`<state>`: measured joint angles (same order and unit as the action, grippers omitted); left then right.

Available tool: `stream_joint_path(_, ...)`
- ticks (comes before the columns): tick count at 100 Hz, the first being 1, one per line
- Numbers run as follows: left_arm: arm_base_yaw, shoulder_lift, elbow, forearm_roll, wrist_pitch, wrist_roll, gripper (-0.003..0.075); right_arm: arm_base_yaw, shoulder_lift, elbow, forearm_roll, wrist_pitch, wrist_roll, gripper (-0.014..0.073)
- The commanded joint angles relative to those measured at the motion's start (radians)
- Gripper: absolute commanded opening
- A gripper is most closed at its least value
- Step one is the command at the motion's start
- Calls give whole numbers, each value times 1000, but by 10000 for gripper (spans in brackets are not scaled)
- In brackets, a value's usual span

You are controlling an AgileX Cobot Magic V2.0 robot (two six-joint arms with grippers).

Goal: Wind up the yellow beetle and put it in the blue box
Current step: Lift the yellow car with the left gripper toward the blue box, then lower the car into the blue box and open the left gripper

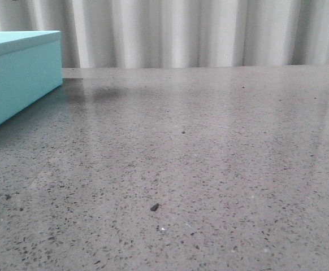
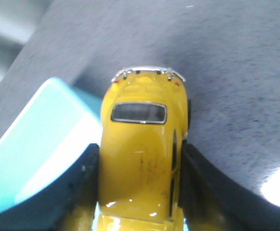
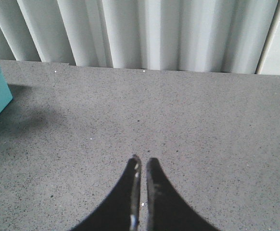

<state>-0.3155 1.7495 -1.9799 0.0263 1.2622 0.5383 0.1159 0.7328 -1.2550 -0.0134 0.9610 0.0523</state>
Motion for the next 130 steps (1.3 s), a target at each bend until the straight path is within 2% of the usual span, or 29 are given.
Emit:
stream_joint_path(1,63,-63,-33,-9,6,-77,76,2,2,-19,-14,-82,-8,-41)
stream_joint_path(20,190,-62,-16,-15,6,-220,76,2,2,-19,-14,-85,-8,-41)
stream_joint_path(40,259,-52,76,-15,6,-234,76,2,2,-19,-14,-85,-8,-41)
stream_joint_path(63,279,-24,232,-15,-15,-234,76,2,2,-19,-14,-88,-8,-41)
stream_joint_path(91,279,47,279,-84,-2,-234,85,2,2,-19,-14,-86,-8,-41)
stream_joint_path(100,279,59,287,-118,7,-232,139,2,2,-19,-14,-63,-8,-41)
stream_joint_path(120,279,61,287,-118,7,-232,377,2,2,-19,-14,-34,-8,-41)
stream_joint_path(130,279,61,287,-118,7,-232,414,2,2,-19,-14,-31,-8,-41)
